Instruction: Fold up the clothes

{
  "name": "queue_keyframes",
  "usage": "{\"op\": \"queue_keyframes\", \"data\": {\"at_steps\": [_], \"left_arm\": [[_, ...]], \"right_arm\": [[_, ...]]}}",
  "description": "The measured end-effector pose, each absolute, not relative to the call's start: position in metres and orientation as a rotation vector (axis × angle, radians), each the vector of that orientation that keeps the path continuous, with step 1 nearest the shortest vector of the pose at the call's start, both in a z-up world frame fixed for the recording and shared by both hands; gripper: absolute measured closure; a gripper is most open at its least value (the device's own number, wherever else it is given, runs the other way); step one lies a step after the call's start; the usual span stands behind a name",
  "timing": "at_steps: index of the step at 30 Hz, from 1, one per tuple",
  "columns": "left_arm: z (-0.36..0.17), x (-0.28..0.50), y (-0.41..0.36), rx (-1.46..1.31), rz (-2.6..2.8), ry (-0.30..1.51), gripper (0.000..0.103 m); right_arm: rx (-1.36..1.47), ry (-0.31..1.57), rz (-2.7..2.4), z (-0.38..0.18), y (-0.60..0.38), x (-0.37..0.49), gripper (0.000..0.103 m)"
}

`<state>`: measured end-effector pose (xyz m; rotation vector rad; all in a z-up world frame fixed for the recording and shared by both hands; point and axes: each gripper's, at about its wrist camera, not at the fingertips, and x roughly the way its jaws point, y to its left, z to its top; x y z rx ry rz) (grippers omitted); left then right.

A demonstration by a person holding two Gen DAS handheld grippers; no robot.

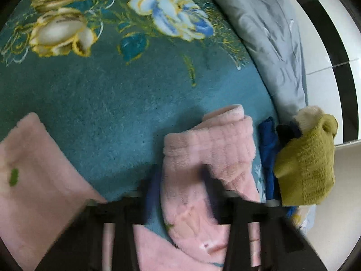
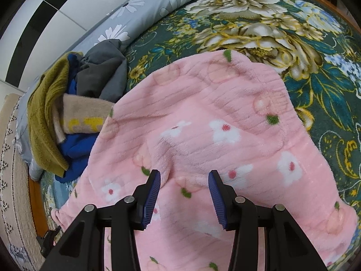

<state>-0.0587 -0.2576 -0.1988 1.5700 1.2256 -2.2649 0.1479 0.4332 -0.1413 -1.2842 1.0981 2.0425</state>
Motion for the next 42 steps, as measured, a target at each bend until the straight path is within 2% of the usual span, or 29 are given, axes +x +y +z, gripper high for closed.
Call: {"op": "queue_keyframes", "data": {"at_steps": [1, 4, 7, 10, 12, 14, 16, 19, 22, 32, 42], "left_arm": [[-0.201, -0.058, -0.258, 1.566, -2.246, 1.234, 0.099], [-0.194, -0.063, -0.261, 1.561, -2.228, 1.274, 0.1], [-0.141, -0.083, -0.273, 1.426, -2.392, 1.322, 0.101], [-0.054, -0.083, -0.294, 1.084, -2.691, 1.505, 0.101], [-0.02, -0.068, -0.3, 0.949, -2.832, 1.447, 0.101], [-0.026, -0.047, -0.308, 0.968, -2.839, 1.32, 0.101], [-0.085, -0.036, -0.322, 1.195, -2.622, 1.168, 0.101], [-0.163, -0.016, -0.344, 1.377, -2.291, 1.248, 0.101], [-0.192, 0.008, -0.354, 1.348, -2.182, 1.353, 0.101], [-0.168, -0.015, -0.339, 1.379, -2.314, 1.179, 0.101], [-0.174, -0.01, -0.339, 1.39, -2.277, 1.204, 0.101]], "right_arm": [[-1.284, 1.098, 2.039, -0.141, 0.434, 0.148, 0.055], [-1.285, 1.096, 2.034, -0.142, 0.436, 0.148, 0.055], [-1.279, 1.088, 2.042, -0.139, 0.437, 0.146, 0.055], [-1.257, 1.063, 2.072, -0.132, 0.438, 0.147, 0.055], [-1.243, 1.051, 2.083, -0.131, 0.438, 0.149, 0.055], [-1.243, 1.071, 2.066, -0.137, 0.44, 0.153, 0.055], [-1.25, 1.102, 2.042, -0.146, 0.441, 0.158, 0.055], [-1.257, 1.121, 2.02, -0.155, 0.445, 0.165, 0.055], [-1.225, 1.113, 2.023, -0.151, 0.459, 0.173, 0.055], [-1.015, 1.095, 1.991, -0.124, 0.548, 0.182, 0.055], [-0.909, 1.661, 1.794, -0.194, 0.602, 0.19, 0.054]]}}
